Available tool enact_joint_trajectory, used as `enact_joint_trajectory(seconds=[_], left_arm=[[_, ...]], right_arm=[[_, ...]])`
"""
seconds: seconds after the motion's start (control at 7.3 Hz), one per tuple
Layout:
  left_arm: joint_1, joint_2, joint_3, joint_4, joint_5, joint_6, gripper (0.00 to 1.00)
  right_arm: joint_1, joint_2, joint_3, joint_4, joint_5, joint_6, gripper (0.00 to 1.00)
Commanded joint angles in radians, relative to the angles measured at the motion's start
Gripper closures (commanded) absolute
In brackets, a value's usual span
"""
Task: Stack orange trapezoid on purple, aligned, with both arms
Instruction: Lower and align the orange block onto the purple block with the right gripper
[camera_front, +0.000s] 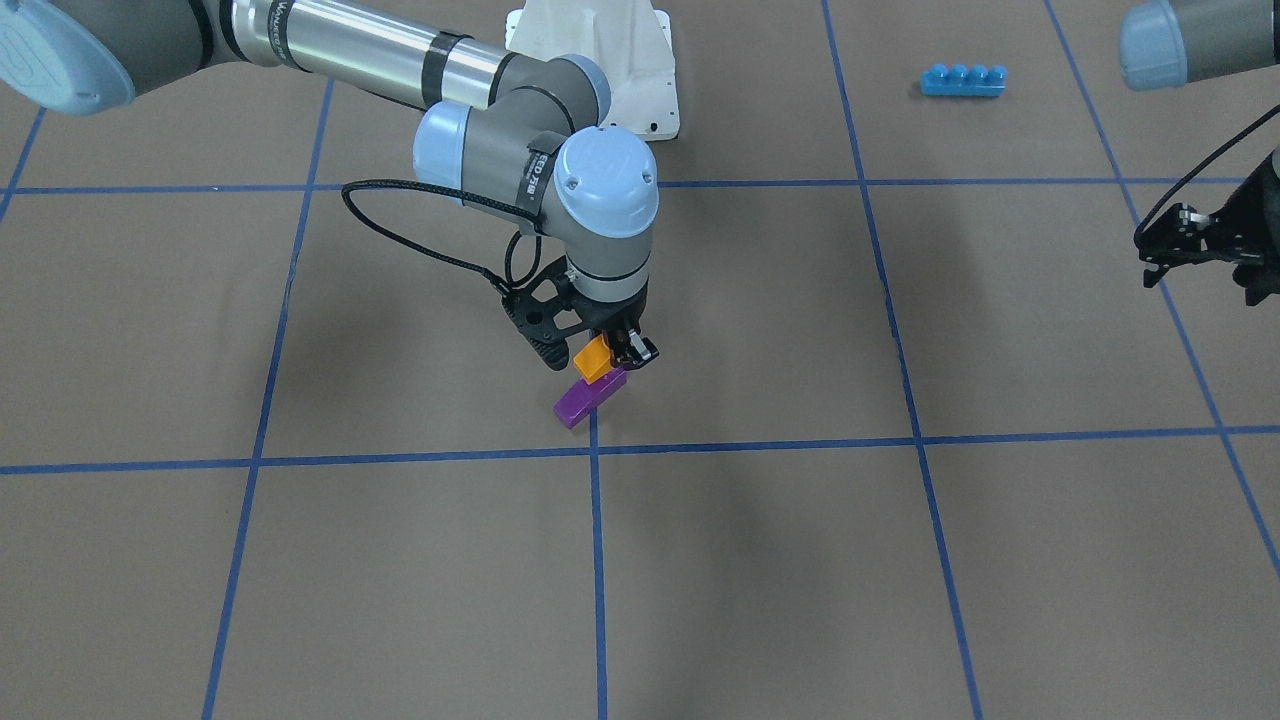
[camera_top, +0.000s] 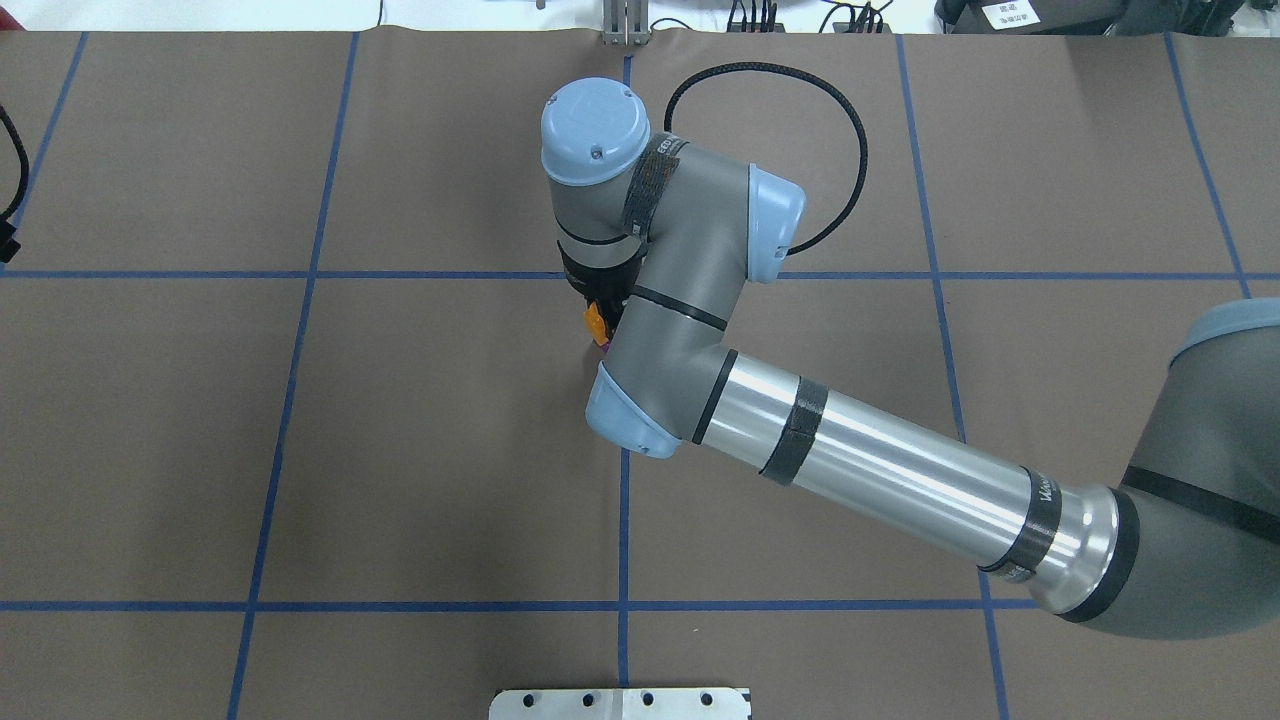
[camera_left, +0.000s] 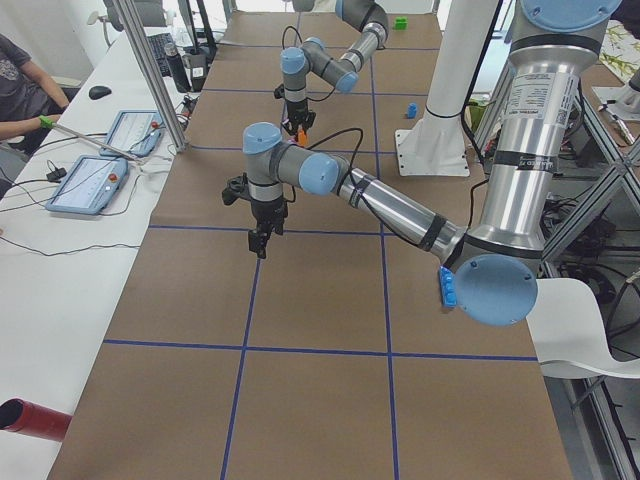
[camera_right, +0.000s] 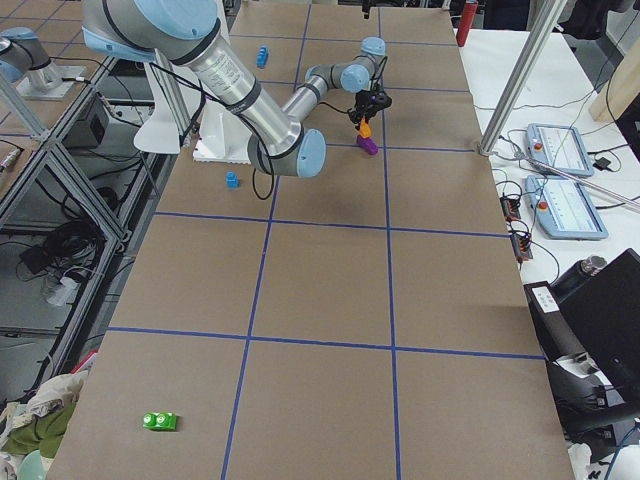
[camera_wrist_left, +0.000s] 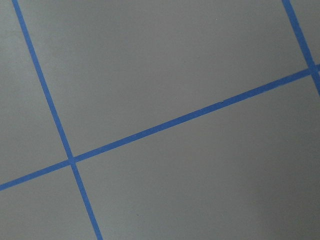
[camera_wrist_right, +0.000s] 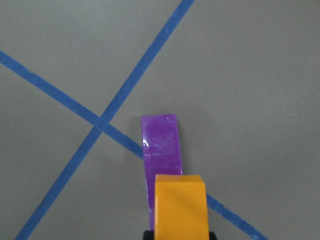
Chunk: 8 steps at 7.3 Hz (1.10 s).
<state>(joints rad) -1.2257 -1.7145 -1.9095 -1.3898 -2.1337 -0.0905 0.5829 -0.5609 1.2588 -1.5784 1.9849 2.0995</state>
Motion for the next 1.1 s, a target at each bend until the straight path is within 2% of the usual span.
enact_joint_trajectory(seconds=[0.0,0.96], left_arm=[[0.0,0.0,0.0,0.0,0.0,0.0,0.0],[0.0,0.001,0.0,0.002,0.0,-0.006,0.0]], right_arm=[[0.0,-0.001,-0.006,0.012,-0.008,0.001,1.0],[-0.008,-0.007,-0.035,0.028,-0.029,-0.004,1.0]])
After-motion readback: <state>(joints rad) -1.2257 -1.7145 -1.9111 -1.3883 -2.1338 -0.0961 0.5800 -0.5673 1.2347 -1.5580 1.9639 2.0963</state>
